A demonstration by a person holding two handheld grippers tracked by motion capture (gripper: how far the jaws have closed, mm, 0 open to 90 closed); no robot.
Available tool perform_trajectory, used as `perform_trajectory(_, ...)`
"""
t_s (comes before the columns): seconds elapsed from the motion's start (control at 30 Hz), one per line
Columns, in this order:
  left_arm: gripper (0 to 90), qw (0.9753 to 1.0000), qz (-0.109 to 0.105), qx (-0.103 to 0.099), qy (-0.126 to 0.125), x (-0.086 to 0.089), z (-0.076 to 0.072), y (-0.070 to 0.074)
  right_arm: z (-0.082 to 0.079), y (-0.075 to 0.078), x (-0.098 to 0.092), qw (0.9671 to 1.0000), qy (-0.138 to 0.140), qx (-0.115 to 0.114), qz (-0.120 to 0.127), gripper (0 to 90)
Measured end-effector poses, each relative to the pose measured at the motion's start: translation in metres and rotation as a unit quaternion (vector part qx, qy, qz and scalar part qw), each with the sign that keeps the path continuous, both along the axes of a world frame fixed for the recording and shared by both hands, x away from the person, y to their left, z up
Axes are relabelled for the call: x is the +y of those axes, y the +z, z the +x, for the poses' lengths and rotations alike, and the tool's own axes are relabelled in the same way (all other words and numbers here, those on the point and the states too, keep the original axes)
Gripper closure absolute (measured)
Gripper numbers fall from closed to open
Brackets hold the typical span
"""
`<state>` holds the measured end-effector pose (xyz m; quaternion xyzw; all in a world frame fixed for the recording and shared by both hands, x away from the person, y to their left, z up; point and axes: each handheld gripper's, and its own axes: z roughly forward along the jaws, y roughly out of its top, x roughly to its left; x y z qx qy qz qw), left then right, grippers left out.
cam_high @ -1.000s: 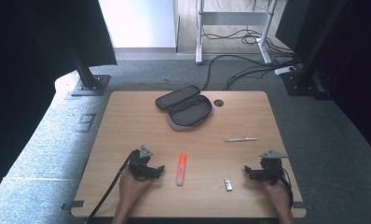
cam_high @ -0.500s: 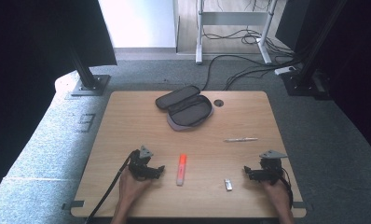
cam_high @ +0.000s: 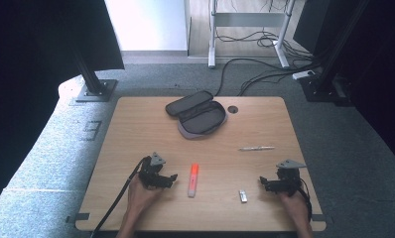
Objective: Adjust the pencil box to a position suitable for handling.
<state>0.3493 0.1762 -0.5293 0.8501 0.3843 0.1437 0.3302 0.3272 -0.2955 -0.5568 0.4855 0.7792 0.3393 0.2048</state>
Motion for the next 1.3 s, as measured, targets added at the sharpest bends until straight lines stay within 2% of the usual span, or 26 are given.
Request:
perform_trajectory(0.07,12.7,0.9999,-0.011,0.004,-0.005,-0.001,0.003,0.004,0.0,0.0,0.0,1.0,0.0,0.0,0.0,4.6)
perform_trajectory(0.2,13.0,0.9998,-0.013,0.003,-0.011,-0.005,0.006,0.008,0.0,0.0,0.0,1.0,0.0,0.0,0.0,4.6)
perform_trajectory(0.27,13.3,0.9995,-0.025,0.007,-0.018,-0.007,0.01,0.012,0.0,0.0,0.0,1.0,0.0,0.0,0.0,4.6)
perform_trajectory(0.7,12.9,0.9986,-0.028,0.002,-0.046,-0.024,0.027,0.029,0.0,0.0,0.0,1.0,0.0,0.0,0.0,4.6)
perform_trajectory(0.73,12.8,0.9978,-0.041,0.005,-0.052,-0.025,0.031,0.031,0.0,0.0,0.0,1.0,0.0,0.0,0.0,4.6)
perform_trajectory(0.97,12.1,0.9976,-0.035,0.001,-0.061,-0.032,0.038,0.036,0.0,0.0,0.0,1.0,0.0,0.0,0.0,4.6)
perform_trajectory(1.03,12.2,0.9976,-0.025,0.004,-0.065,-0.037,0.043,0.038,0.0,0.0,0.0,1.0,0.0,0.0,0.0,4.6)
perform_trajectory(1.13,12.5,0.9972,-0.033,0.01,-0.067,-0.039,0.047,0.039,0.0,0.0,0.0,1.0,0.0,0.0,0.0,4.6)
perform_trajectory(1.27,12.4,0.997,-0.028,0.012,-0.071,-0.046,0.053,0.041,0.0,0.0,0.0,1.0,0.0,0.0,0.0,4.6)
perform_trajectory(1.3,12.6,0.9967,-0.035,0.012,-0.072,-0.046,0.055,0.041,0.0,0.0,0.0,1.0,0.0,0.0,0.0,4.6)
